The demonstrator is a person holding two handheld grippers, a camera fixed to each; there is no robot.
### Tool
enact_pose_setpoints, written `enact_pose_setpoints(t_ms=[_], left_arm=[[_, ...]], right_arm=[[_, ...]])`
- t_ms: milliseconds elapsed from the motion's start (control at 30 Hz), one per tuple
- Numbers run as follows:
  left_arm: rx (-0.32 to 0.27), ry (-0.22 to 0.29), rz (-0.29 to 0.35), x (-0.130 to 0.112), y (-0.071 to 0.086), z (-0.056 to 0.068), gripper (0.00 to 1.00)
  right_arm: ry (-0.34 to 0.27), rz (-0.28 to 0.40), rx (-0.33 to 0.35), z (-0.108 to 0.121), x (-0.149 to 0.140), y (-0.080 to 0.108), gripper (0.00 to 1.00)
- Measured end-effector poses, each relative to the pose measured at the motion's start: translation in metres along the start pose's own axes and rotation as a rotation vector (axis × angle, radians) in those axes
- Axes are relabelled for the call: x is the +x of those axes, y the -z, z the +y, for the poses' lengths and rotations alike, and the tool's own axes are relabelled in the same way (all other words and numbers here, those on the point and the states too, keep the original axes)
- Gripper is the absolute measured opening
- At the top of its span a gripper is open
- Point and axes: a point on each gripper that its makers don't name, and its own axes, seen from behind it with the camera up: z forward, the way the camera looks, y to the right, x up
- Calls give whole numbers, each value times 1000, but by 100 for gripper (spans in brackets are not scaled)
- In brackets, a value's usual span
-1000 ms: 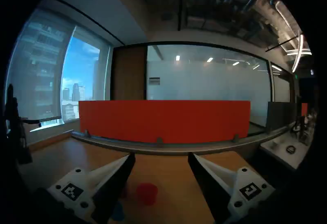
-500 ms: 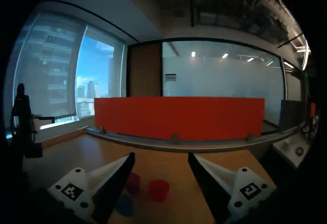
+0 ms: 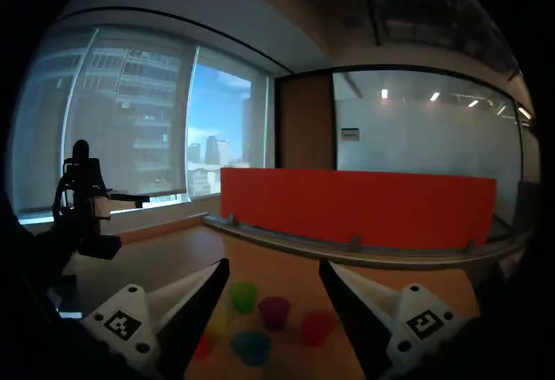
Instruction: Pour water
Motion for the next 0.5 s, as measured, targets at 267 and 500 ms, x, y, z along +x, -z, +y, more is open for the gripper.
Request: enact_pose_setpoints(t_ms=[267,500], left_arm=[[-40,14,-17,-3,-1,4,83],[-64,7,-38,-8,-5,4,83]], right_arm=[[10,-24,47,-11,1,-2,100],[37,-93,84,-16,-14,-2,100]])
